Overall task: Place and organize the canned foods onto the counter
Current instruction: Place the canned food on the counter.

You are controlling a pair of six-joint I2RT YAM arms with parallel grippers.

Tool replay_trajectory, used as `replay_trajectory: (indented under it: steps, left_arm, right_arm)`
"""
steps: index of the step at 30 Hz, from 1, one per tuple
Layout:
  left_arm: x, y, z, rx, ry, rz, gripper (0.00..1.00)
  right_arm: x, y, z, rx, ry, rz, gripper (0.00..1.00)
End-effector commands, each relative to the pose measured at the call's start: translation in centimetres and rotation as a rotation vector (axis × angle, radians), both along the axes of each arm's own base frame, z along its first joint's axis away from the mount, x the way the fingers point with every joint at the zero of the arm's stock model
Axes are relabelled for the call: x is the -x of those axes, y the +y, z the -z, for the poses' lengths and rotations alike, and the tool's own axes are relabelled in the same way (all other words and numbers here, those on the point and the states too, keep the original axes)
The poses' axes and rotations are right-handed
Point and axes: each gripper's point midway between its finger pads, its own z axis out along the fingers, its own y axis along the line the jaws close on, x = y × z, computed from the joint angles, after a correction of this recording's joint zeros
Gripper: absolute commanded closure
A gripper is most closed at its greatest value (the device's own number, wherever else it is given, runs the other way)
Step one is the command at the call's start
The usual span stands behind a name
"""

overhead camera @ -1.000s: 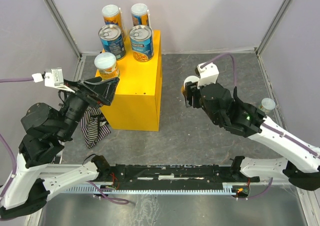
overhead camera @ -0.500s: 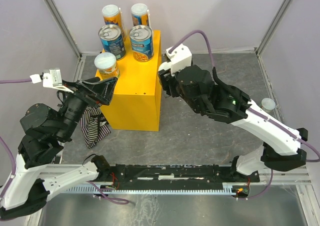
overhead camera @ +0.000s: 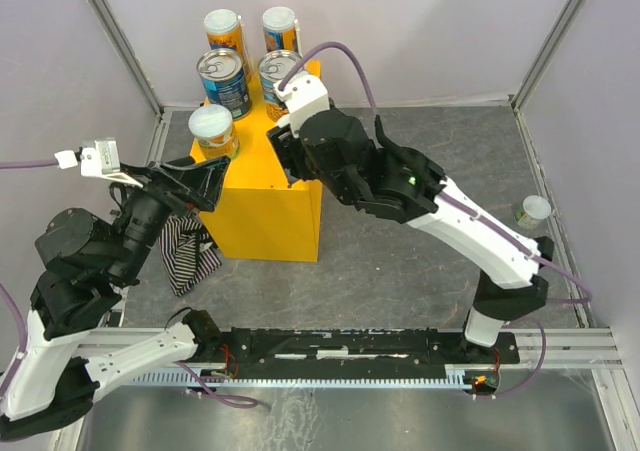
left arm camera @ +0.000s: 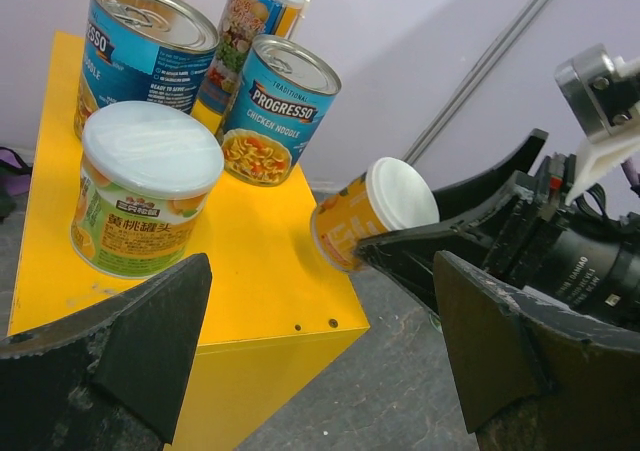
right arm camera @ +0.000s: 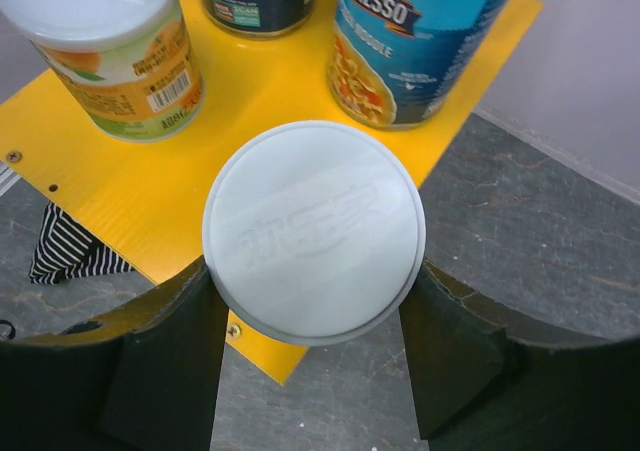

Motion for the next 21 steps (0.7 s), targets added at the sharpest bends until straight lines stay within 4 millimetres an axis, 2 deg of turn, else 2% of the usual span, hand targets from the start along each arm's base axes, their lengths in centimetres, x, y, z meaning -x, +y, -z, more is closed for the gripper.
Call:
replay_trajectory:
  steps: [1, 11, 21]
  left_arm:
    - [0.6, 1.3, -1.3, 0.048, -0.02, -0.023, 0.03]
    - [0.6, 1.6, -1.0, 0.042, -0.019, -0.032, 0.03]
    - [0.4, 1.4, -0.9, 0.036, -0.025, -0.035, 0.03]
  right_arm:
    - [0.0, 1.4, -3.7, -0.108, -0.037, -0.024, 0.79]
    - [-1.4, 3.9, -2.6, -0.102, -0.022, -0.013, 0.78]
    - [-3.1, 3.4, -1.5, -0.095, 0.006, 0.021, 0.78]
